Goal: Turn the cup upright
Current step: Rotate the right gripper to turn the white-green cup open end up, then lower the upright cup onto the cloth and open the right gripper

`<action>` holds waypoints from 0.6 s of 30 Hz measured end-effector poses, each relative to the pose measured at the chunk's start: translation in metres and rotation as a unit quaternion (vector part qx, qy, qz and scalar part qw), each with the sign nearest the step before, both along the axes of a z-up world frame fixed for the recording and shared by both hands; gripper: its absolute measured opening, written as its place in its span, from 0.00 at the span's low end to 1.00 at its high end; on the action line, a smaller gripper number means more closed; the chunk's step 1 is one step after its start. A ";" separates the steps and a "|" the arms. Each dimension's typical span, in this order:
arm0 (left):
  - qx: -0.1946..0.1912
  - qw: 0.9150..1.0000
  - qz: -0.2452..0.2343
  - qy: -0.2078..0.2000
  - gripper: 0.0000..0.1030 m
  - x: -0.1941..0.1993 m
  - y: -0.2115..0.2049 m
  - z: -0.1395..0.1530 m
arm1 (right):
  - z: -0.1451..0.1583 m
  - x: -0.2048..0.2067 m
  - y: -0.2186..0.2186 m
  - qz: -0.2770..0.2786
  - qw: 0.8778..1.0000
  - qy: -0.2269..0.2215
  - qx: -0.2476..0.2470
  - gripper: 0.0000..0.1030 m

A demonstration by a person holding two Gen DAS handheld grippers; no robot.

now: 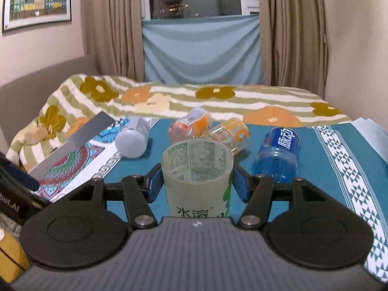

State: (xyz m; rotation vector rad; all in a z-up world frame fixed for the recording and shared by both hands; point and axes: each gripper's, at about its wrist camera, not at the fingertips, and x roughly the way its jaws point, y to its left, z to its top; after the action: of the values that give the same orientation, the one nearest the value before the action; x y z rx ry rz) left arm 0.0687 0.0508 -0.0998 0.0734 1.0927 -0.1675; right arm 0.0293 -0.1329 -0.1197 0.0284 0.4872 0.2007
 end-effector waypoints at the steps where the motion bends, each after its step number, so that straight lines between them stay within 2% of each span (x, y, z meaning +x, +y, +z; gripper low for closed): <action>1: 0.000 1.000 0.001 -0.001 1.00 0.000 0.000 0.000 | 0.001 0.001 0.001 0.002 1.000 0.006 -0.002 0.73; 8: -0.004 1.000 0.010 0.003 1.00 -0.003 -0.001 -0.001 | 0.008 0.009 0.006 0.013 0.998 0.054 -0.022 0.74; 14: -0.005 1.000 0.016 0.000 1.00 -0.007 -0.001 0.000 | 0.011 0.014 0.005 0.008 0.997 0.070 -0.017 0.76; 15: -0.005 1.000 0.017 0.000 1.00 -0.008 0.000 0.001 | 0.012 0.014 0.006 0.008 0.997 0.071 -0.018 0.79; 18: -0.005 1.000 0.023 -0.002 1.00 -0.010 0.001 0.001 | 0.012 0.015 0.007 0.007 0.997 0.076 -0.022 1.00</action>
State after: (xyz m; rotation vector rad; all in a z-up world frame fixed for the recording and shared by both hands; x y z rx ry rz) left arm 0.0585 0.0519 -0.0985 0.0393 1.0890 -0.1325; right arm 0.0444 -0.1255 -0.1076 -0.0027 0.6428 0.2027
